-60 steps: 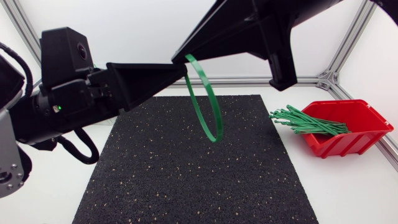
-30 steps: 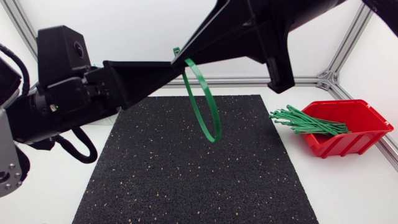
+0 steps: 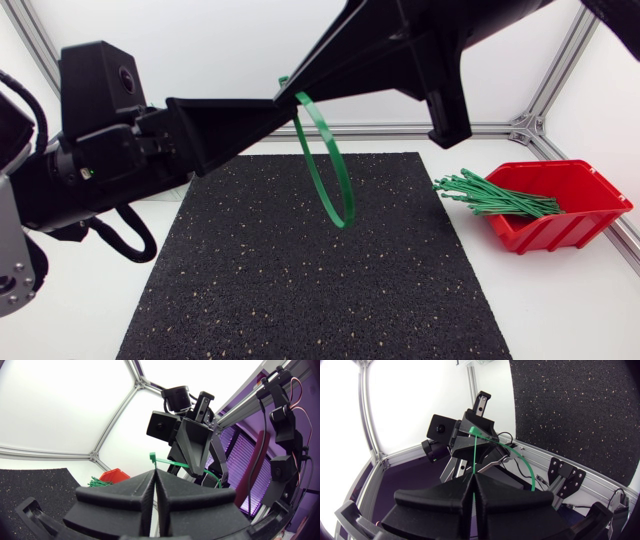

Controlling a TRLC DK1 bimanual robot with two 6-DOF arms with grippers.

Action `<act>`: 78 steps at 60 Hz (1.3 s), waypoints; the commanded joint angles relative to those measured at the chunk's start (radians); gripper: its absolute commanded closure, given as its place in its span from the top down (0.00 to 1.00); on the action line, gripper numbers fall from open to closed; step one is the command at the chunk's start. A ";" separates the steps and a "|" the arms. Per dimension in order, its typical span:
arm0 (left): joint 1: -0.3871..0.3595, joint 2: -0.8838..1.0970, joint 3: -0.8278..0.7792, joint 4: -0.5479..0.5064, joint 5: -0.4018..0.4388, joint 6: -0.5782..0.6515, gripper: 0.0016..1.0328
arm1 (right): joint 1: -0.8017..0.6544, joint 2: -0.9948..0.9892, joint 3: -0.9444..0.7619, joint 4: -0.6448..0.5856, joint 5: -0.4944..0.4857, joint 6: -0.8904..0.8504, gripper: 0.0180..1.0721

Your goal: Take a green cable tie from the red box, thread the tail through the head to close it, then place it in the transparent bin on the left.

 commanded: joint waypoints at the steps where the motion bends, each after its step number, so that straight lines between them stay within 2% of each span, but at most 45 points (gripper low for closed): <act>1: -0.005 -0.009 0.011 0.022 -0.002 -0.010 0.03 | 0.003 -0.004 -0.010 0.001 0.000 0.020 0.06; 14: -0.005 -0.007 0.008 0.022 -0.003 -0.008 0.03 | 0.003 -0.006 -0.020 0.004 0.003 0.024 0.06; 23: 0.004 -0.011 0.008 0.024 -0.005 -0.004 0.03 | 0.005 -0.006 -0.037 0.049 0.017 0.043 0.06; 38: 0.062 0.000 0.003 0.024 -0.005 0.001 0.03 | 0.002 -0.013 -0.031 0.081 0.032 0.081 0.06; 52: 0.058 0.022 -0.011 0.050 -0.034 0.021 0.03 | 0.005 -0.033 -0.071 0.198 0.035 0.179 0.06; 66: 0.042 0.031 -0.037 0.087 -0.074 0.024 0.03 | 0.019 -0.035 -0.083 0.228 0.029 0.202 0.06; 78: 0.035 0.026 -0.032 0.087 -0.074 0.024 0.03 | 0.031 -0.029 -0.100 0.273 0.024 0.228 0.06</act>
